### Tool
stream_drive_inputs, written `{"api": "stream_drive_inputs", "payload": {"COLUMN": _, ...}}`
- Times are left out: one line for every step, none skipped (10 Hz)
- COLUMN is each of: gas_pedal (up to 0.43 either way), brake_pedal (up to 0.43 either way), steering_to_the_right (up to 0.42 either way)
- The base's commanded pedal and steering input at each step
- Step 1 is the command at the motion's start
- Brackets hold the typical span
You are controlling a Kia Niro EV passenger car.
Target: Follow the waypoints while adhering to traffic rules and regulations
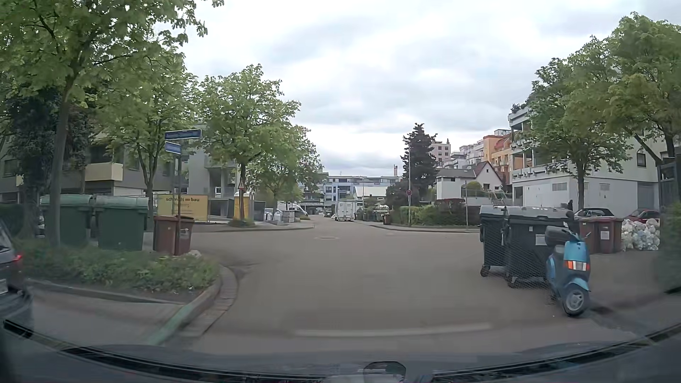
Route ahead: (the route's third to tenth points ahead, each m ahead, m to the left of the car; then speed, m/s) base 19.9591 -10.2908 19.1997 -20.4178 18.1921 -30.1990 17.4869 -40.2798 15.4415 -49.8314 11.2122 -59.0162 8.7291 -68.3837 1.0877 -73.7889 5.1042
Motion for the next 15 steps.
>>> {"api": "stream_drive_inputs", "payload": {"gas_pedal": 0.0, "brake_pedal": 0.0, "steering_to_the_right": 0.012}}
{"api": "stream_drive_inputs", "payload": {"gas_pedal": 0.0, "brake_pedal": 0.0, "steering_to_the_right": 0.016}}
{"api": "stream_drive_inputs", "payload": {"gas_pedal": 0.0, "brake_pedal": 0.0, "steering_to_the_right": 0.018}}
{"api": "stream_drive_inputs", "payload": {"gas_pedal": 0.0, "brake_pedal": 0.0, "steering_to_the_right": 0.02}}
{"api": "stream_drive_inputs", "payload": {"gas_pedal": 0.0, "brake_pedal": 0.0, "steering_to_the_right": 0.025}}
{"api": "stream_drive_inputs", "payload": {"gas_pedal": 0.0, "brake_pedal": 0.0, "steering_to_the_right": 0.034}}
{"api": "stream_drive_inputs", "payload": {"gas_pedal": 0.0, "brake_pedal": 0.0, "steering_to_the_right": 0.046}}
{"api": "stream_drive_inputs", "payload": {"gas_pedal": 0.0, "brake_pedal": 0.0, "steering_to_the_right": 0.058}}
{"api": "stream_drive_inputs", "payload": {"gas_pedal": 0.0, "brake_pedal": 0.0, "steering_to_the_right": 0.069}}
{"api": "stream_drive_inputs", "payload": {"gas_pedal": 0.0, "brake_pedal": 0.0, "steering_to_the_right": 0.076}}
{"api": "stream_drive_inputs", "payload": {"gas_pedal": 0.0, "brake_pedal": 0.0, "steering_to_the_right": 0.084}}
{"api": "stream_drive_inputs", "payload": {"gas_pedal": 0.0, "brake_pedal": 0.0, "steering_to_the_right": 0.098}}
{"api": "stream_drive_inputs", "payload": {"gas_pedal": 0.0, "brake_pedal": 0.0, "steering_to_the_right": 0.118}}
{"api": "stream_drive_inputs", "payload": {"gas_pedal": 0.0, "brake_pedal": 0.0, "steering_to_the_right": 0.139}}
{"api": "stream_drive_inputs", "payload": {"gas_pedal": 0.0, "brake_pedal": 0.0, "steering_to_the_right": 0.167}}
